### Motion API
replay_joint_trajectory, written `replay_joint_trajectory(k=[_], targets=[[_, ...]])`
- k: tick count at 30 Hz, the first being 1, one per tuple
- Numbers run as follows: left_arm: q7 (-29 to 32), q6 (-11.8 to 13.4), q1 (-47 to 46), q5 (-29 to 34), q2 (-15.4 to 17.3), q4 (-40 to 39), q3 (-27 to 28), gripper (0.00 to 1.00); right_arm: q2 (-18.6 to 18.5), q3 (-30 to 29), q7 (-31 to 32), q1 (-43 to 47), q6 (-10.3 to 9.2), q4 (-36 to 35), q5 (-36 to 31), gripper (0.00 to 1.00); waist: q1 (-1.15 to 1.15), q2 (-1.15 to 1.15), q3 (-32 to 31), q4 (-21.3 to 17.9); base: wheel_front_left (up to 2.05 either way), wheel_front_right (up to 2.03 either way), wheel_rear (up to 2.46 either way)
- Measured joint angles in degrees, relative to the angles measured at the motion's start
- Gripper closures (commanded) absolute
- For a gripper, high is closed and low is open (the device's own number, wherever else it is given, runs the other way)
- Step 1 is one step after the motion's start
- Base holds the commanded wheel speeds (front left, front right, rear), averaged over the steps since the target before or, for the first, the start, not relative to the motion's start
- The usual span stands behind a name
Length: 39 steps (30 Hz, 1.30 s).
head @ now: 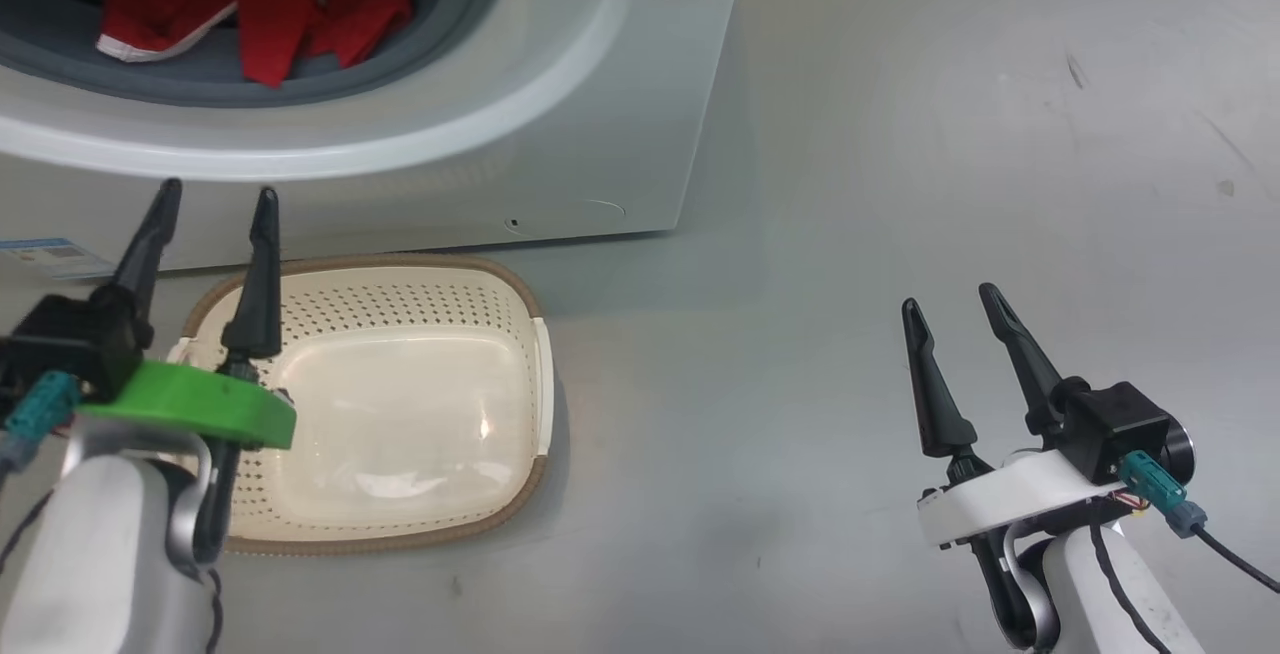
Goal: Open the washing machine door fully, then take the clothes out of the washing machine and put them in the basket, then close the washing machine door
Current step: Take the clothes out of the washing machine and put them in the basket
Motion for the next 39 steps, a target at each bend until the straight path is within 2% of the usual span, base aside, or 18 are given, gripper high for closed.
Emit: replay_joint_trajectory(k=[14,23,26,32,39], targets=[[13.48,1.92,-15.67,-5.61,3.43,6.76,5.83,0.00,0.35,3.88,0.00,-3.61,0.23,-0.80,0.22,0.00,0.00,0.00,7.06,-7.80,0.00,0.00,0.00],[21.52,3.44,-23.75,-5.50,7.02,11.43,6.38,0.00,0.43,6.41,0.00,-5.79,-0.15,-2.20,3.71,0.00,0.00,0.00,10.98,-11.80,0.00,0.00,0.00],[23.84,3.90,-26.46,-5.45,7.54,12.88,6.23,0.00,0.47,6.78,0.00,-6.05,-1.10,-2.65,4.16,0.00,0.00,0.00,12.24,-12.71,0.00,0.00,0.00],[26.88,4.46,-30.21,-4.49,9.77,16.18,6.11,0.00,0.47,8.29,0.00,-7.39,-1.72,-3.35,4.79,0.00,0.00,0.00,14.42,-14.16,0.00,0.00,0.00],[29.17,5.21,-34.48,-4.36,10.82,19.28,6.24,0.00,0.48,9.71,-0.01,-8.34,-2.85,-4.02,6.22,0.00,0.00,0.00,16.26,-15.43,0.00,0.00,0.00]])
